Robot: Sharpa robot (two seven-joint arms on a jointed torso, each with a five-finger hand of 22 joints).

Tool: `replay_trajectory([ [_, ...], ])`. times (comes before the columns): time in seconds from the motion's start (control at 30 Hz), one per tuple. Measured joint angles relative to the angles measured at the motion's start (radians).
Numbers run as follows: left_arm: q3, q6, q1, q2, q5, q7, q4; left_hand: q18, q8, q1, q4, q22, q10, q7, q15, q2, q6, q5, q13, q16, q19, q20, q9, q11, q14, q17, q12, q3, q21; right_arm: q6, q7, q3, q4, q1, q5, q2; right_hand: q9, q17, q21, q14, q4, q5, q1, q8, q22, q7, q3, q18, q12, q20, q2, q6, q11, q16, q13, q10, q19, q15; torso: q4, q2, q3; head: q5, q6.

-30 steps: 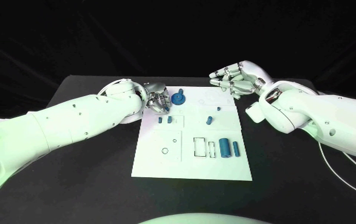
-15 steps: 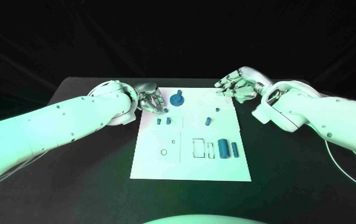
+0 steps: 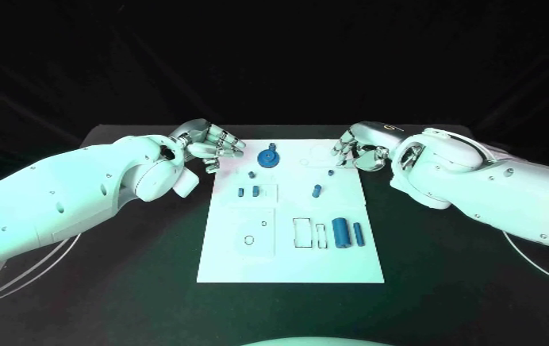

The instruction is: Assemble the parts on the task board

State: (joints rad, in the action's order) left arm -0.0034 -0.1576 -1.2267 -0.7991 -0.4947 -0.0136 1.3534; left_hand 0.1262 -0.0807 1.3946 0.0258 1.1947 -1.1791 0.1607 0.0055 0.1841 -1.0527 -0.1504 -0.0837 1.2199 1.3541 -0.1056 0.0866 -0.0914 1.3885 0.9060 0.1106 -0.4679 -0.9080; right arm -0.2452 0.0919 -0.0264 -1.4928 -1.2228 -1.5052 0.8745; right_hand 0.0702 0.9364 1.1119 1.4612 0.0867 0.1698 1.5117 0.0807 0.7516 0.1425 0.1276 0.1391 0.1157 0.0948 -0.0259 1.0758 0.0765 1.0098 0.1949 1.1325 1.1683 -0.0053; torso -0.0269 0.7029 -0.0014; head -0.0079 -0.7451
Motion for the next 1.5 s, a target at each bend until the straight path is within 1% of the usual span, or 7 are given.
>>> replay_trajectory([
  [0.07,-0.001,-0.017,0.002,-0.015,0.139,-0.047,0.030,0.007,-0.003,-0.004,0.000,-0.040,0.004,0.000,0.001,-0.004,0.000,0.000,0.000,-0.041,-0.032,-0.001,-0.002,-0.004,-0.034,-0.067,0.005,0.000,0.072,0.010,0.018,0.000,0.002,0.005,-0.053,-0.007,-0.001,-0.003,0.000,0.000,0.003,-0.005,-0.009,-0.005,-0.003,0.000,0.006,0.000,-0.008,0.000,-0.009,0.000,0.000,0.000,-0.011,0.000,0.000,0.000,0.0000,0.000,-0.0007,-0.004,0.000],
  [0.13,-0.001,-0.027,0.003,-0.026,0.240,-0.083,0.052,0.029,-0.004,-0.004,0.000,-0.091,0.009,-0.002,0.002,-0.004,-0.002,0.000,0.000,-0.095,-0.073,-0.002,-0.005,-0.001,-0.079,-0.154,0.016,0.000,0.162,0.018,0.030,0.000,0.004,0.010,-0.091,-0.014,-0.001,-0.005,0.000,0.000,0.002,-0.011,-0.013,-0.005,-0.005,0.000,0.012,0.000,-0.014,0.000,-0.013,0.000,0.004,-0.005,-0.021,-0.004,0.000,0.000,-0.0005,0.000,-0.0008,-0.007,0.000],
  [0.2,-0.001,-0.036,0.004,-0.037,0.334,-0.119,0.075,0.029,-0.004,-0.004,-0.004,-0.133,0.009,0.000,0.002,-0.004,-0.007,0.000,0.000,-0.140,-0.106,-0.002,-0.007,-0.001,-0.115,-0.222,0.024,0.004,0.237,0.026,0.042,0.000,0.008,0.015,-0.126,-0.023,-0.001,-0.006,-0.004,0.000,0.001,-0.012,-0.013,-0.010,-0.007,0.000,0.018,0.000,-0.015,0.000,-0.013,0.000,0.007,-0.006,-0.030,-0.007,0.000,0.000,-0.0011,0.000,-0.0013,-0.009,0.000],
  [0.27,-0.002,-0.042,0.005,-0.045,0.396,-0.144,0.092,0.044,-0.008,-0.009,-0.005,-0.157,0.009,0.000,0.003,-0.009,-0.007,0.000,-0.001,-0.163,-0.124,-0.003,-0.008,-0.001,-0.134,-0.259,0.029,0.005,0.278,0.033,0.050,0.000,0.010,0.020,-0.149,-0.030,-0.001,-0.008,-0.004,0.000,0.001,-0.017,-0.013,-0.010,-0.008,0.000,0.025,0.000,-0.021,0.000,-0.013,0.000,0.007,-0.006,-0.038,-0.007,0.000,0.000,-0.0011,0.000,-0.0013,-0.010,0.000],
  [0.43,-0.003,-0.054,0.009,-0.057,0.506,-0.188,0.125,0.045,-0.008,-0.009,-0.010,-0.188,0.009,-0.003,0.001,-0.009,-0.010,0.000,-0.002,-0.190,-0.139,-0.002,-0.009,-0.001,-0.150,-0.304,0.035,0.010,0.327,0.046,0.062,0.000,0.021,0.034,-0.188,-0.049,-0.001,0.003,-0.004,0.004,-0.001,-0.036,-0.013,-0.010,-0.005,0.000,0.049,0.000,-0.025,0.000,-0.020,0.000,0.007,-0.004,-0.058,-0.007,0.000,0.004,-0.0016,0.000,-0.0013,-0.010,-0.001],
  [0.97,-0.009,-0.062,0.010,-0.059,0.589,-0.226,0.156,0.045,-0.012,-0.008,-0.015,-0.201,0.009,0.000,0.000,-0.018,-0.014,0.000,-0.003,-0.220,-0.147,-0.002,-0.011,-0.001,-0.173,-0.352,0.046,0.015,0.343,0.064,0.068,0.001,0.071,0.056,-0.231,-0.096,-0.001,0.010,-0.004,0.004,-0.019,-0.104,-0.012,-0.010,0.002,0.002,0.150,0.000,-0.032,0.004,-0.021,0.007,0.008,0.001,-0.112,-0.001,0.004,0.003,-0.0005,0.001,0.0004,-0.005,-0.008],
  [1.5,-0.009,-0.061,0.011,-0.059,0.599,-0.227,0.162,0.045,-0.012,-0.008,-0.015,-0.208,0.009,0.000,0.000,-0.018,-0.014,0.000,-0.003,-0.225,-0.146,-0.002,-0.012,-0.001,-0.180,-0.359,0.052,0.021,0.352,0.077,0.072,0.007,0.103,0.057,-0.252,-0.125,0.005,0.030,0.012,0.004,-0.045,-0.120,-0.032,-0.004,0.022,-0.012,0.261,0.000,-0.028,-0.005,-0.023,0.059,-0.004,0.020,-0.130,0.037,0.012,0.003,0.0005,0.001,0.0006,-0.002,-0.012],
])
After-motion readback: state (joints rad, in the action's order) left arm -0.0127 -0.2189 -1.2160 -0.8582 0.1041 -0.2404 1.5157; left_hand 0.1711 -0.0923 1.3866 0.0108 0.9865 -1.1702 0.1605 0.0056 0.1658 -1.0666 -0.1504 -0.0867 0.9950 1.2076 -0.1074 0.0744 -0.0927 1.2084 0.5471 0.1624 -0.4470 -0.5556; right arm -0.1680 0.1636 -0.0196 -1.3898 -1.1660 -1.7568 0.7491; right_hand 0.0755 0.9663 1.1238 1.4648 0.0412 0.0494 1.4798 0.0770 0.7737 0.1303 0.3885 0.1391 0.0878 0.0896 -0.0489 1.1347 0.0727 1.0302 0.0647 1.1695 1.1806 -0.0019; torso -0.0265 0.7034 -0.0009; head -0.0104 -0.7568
